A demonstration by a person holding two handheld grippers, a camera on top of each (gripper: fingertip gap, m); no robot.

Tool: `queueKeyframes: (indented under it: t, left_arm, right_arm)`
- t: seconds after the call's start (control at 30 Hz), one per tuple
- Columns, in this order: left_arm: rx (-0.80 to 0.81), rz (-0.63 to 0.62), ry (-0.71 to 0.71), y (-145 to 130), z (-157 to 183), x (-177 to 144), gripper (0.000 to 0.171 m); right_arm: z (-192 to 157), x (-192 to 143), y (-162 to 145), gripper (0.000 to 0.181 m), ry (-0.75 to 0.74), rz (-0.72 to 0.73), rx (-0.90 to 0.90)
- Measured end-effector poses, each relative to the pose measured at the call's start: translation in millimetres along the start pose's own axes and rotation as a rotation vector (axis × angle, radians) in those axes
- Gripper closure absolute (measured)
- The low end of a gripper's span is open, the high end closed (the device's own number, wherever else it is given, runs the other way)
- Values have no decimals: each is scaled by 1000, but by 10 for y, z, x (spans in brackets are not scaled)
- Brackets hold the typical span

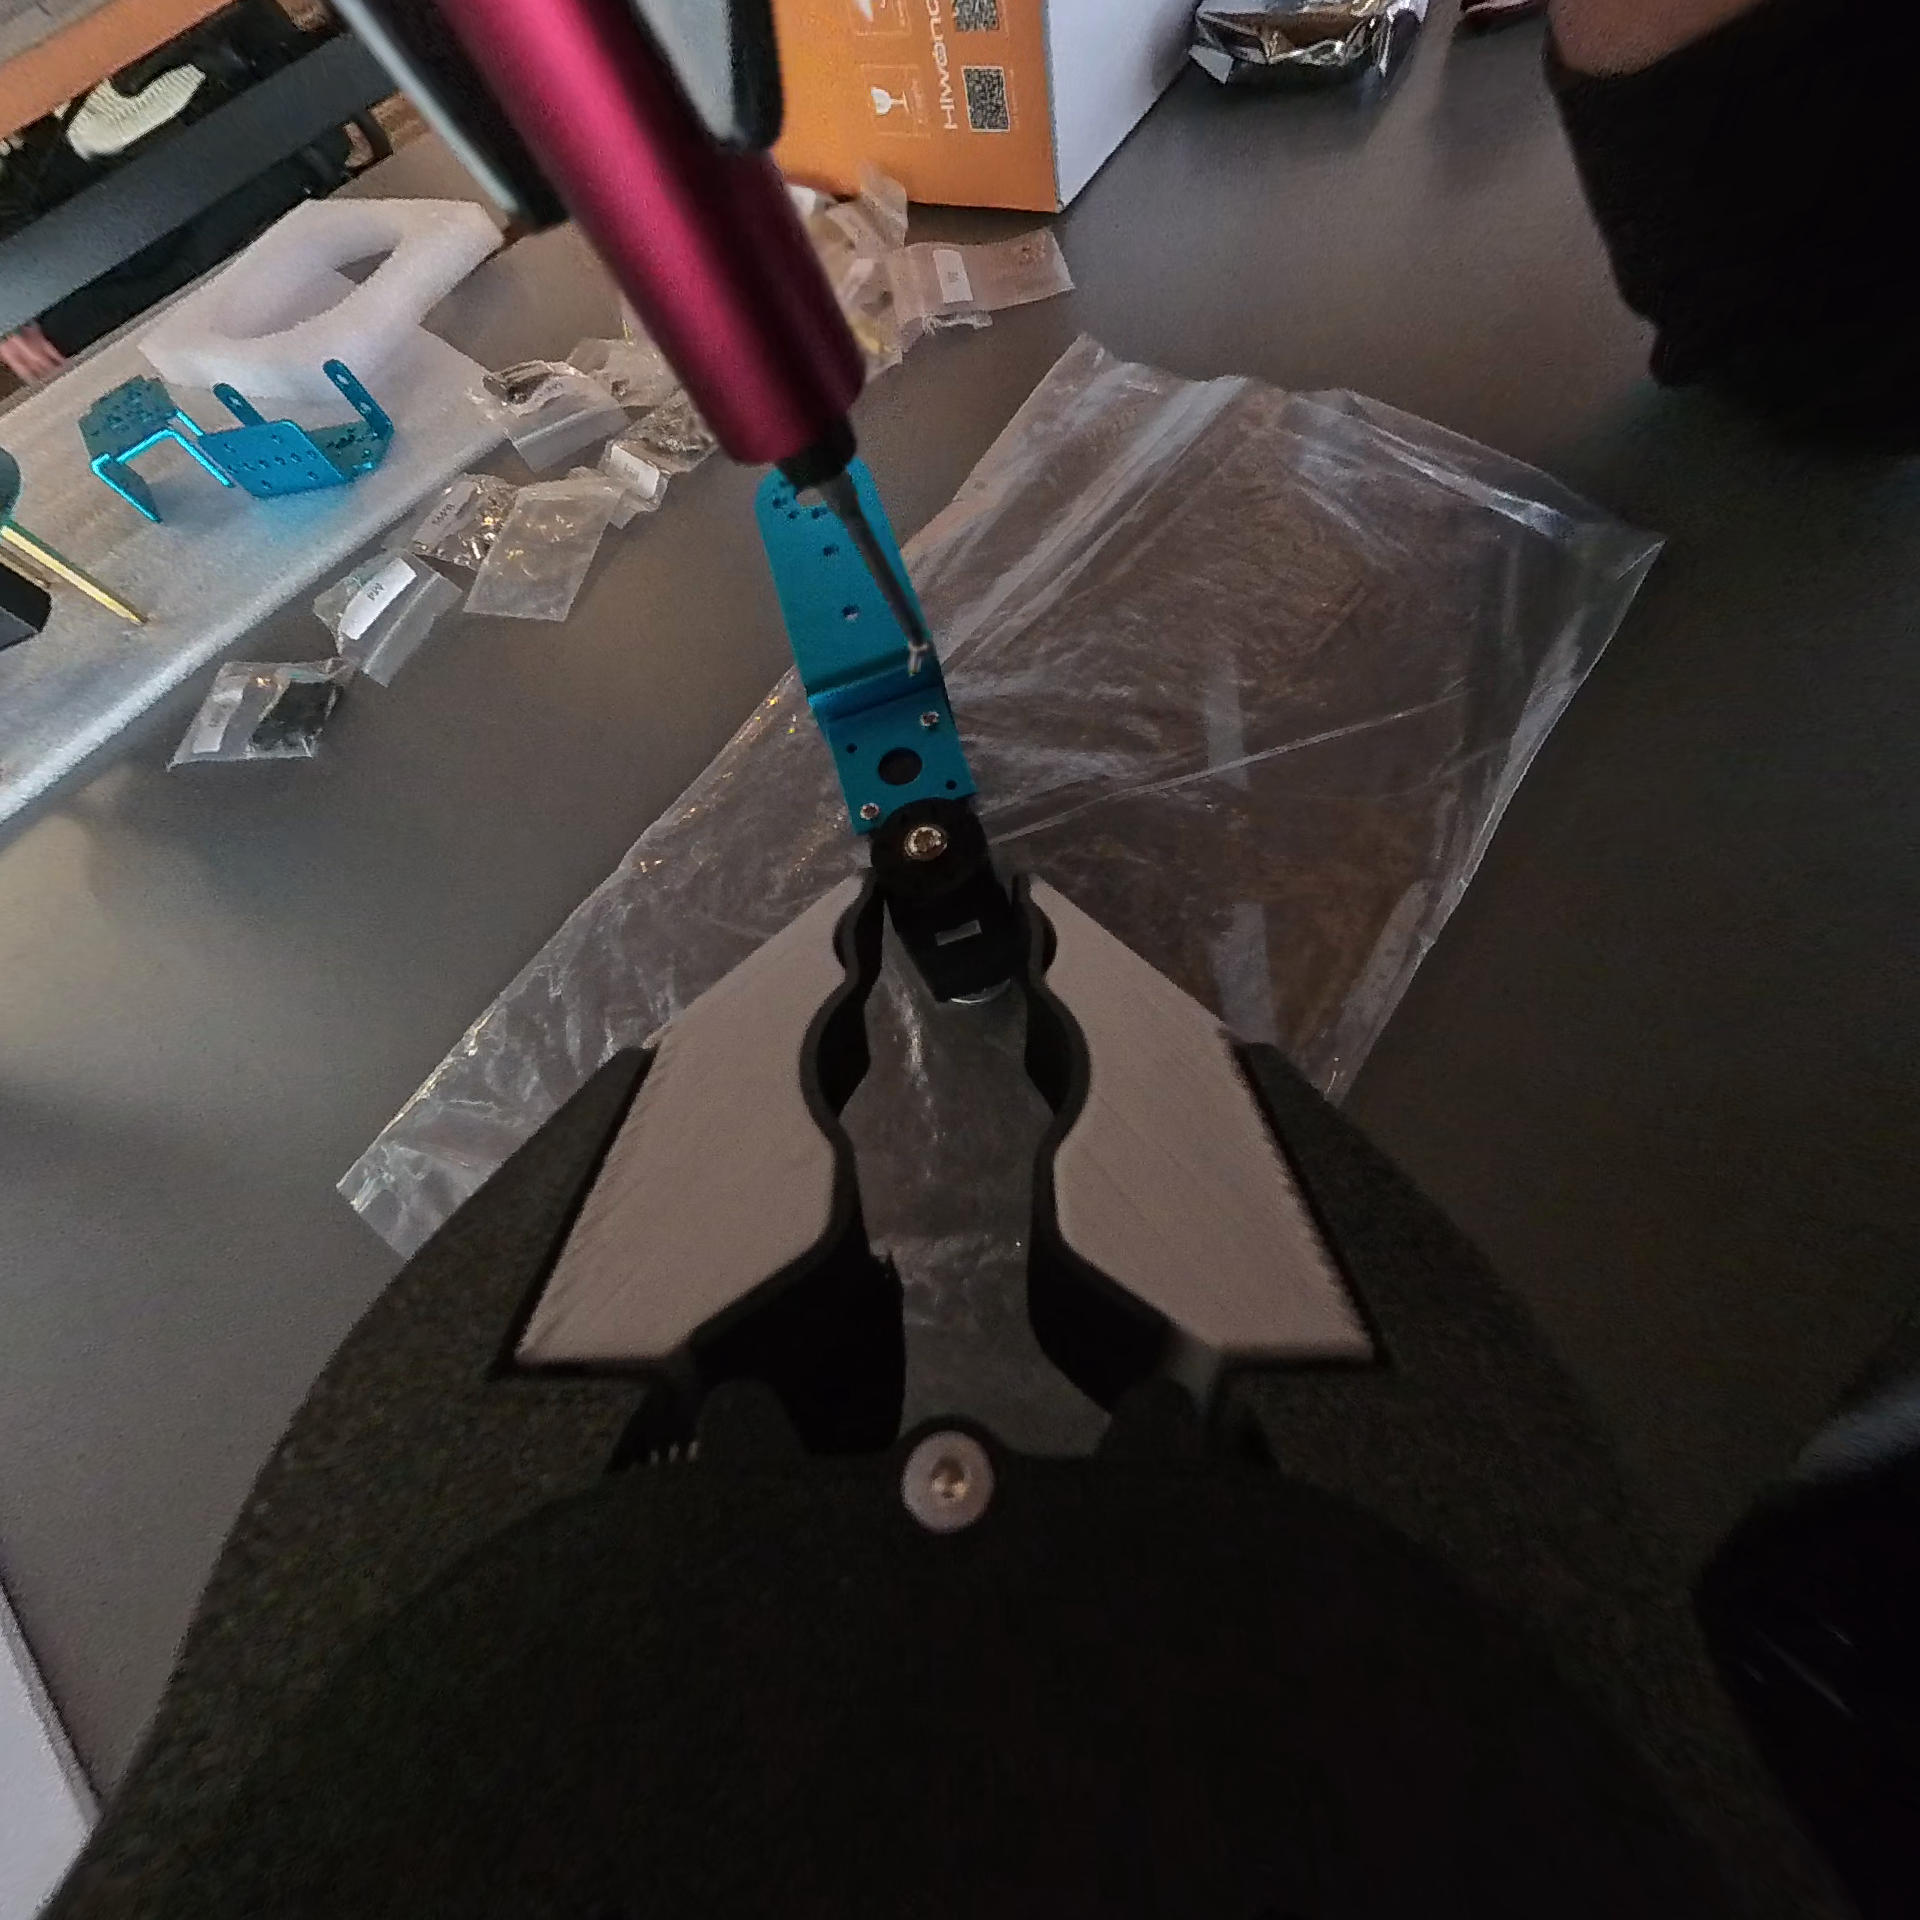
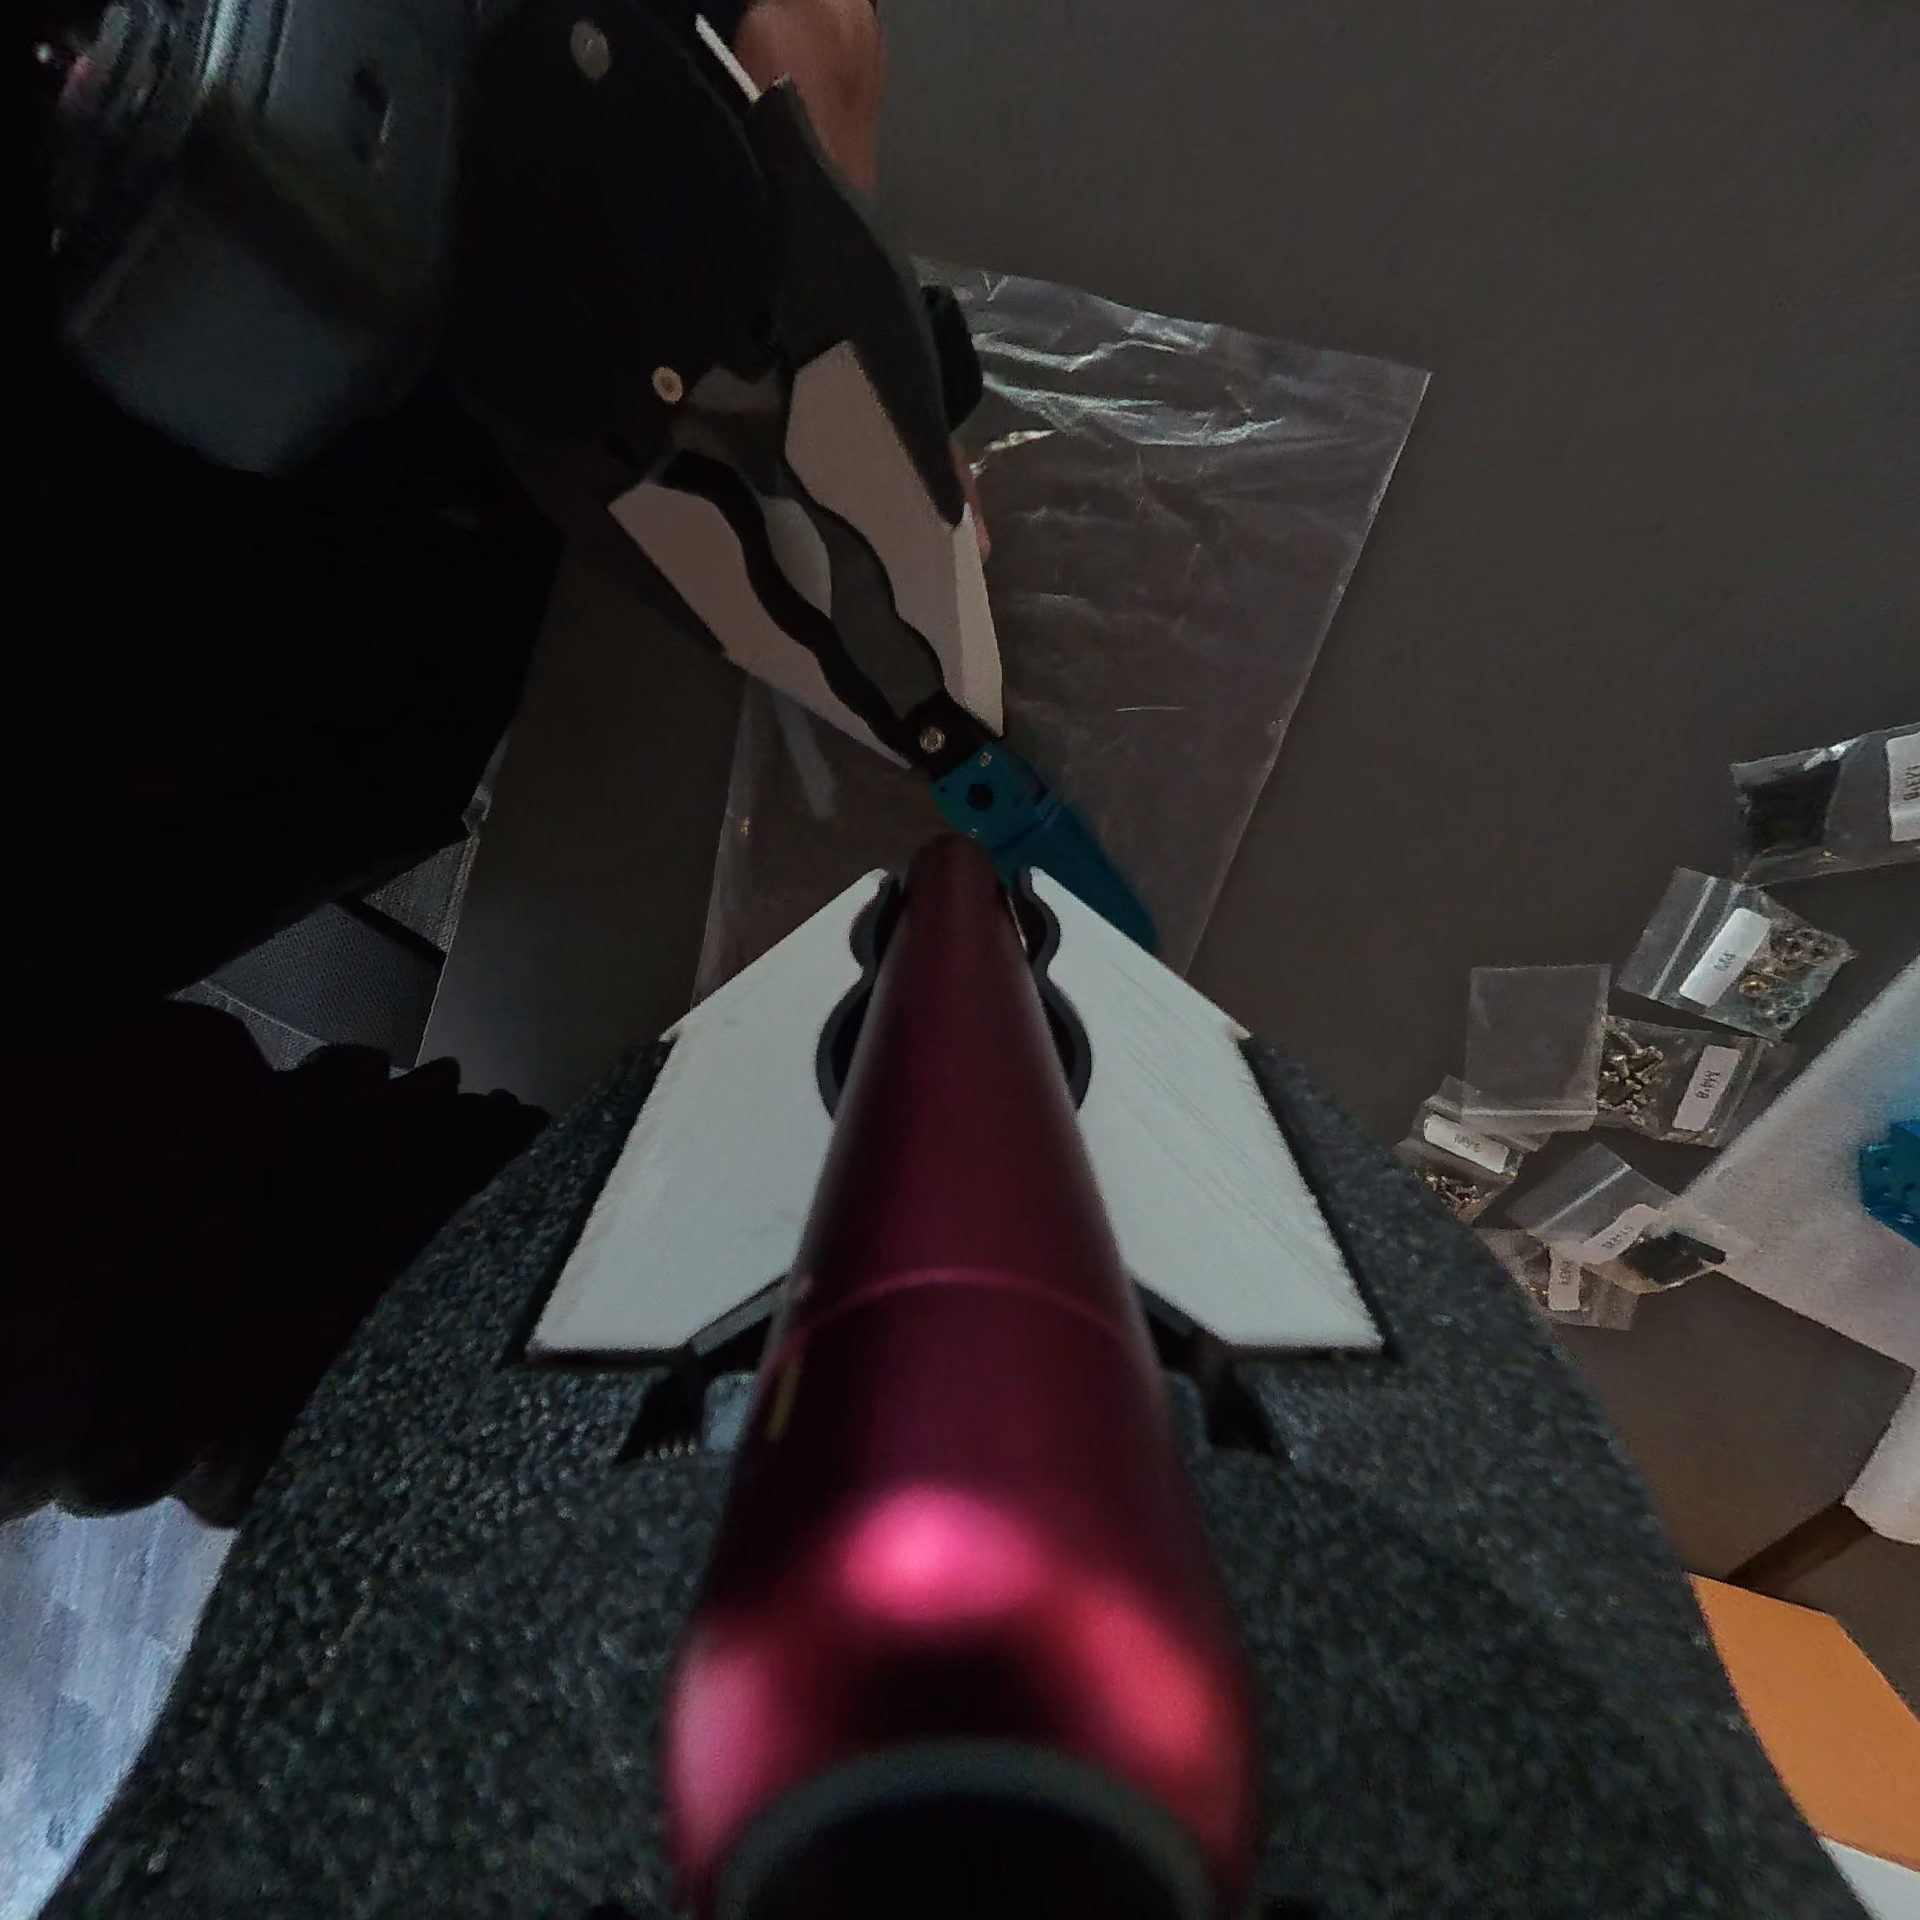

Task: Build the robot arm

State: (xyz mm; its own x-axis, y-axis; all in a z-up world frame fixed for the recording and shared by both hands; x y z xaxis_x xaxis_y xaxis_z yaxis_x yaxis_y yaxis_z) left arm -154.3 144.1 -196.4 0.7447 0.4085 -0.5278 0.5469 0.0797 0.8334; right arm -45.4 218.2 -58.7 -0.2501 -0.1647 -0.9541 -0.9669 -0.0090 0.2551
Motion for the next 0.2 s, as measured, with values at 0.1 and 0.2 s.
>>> queueKeyframes:
  t: [0.1,0.2]
  left_arm:
    - [46,2,19,1,35,5,149]
    - [119,6,53,-1,90,11,149]
  right_arm:
    - [50,3,36,159,8,-7,19]
    - [92,40,34,159,27,-33,53]
Point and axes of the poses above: each gripper's, where its closed fingertips meet, x out along the fingers, y out of its top, z = x × y across the jaws, the point moved 10 cm from there along -x, back along the fingers, and after that the axes turned 2 degrees about -x, right-handed, at the moved point
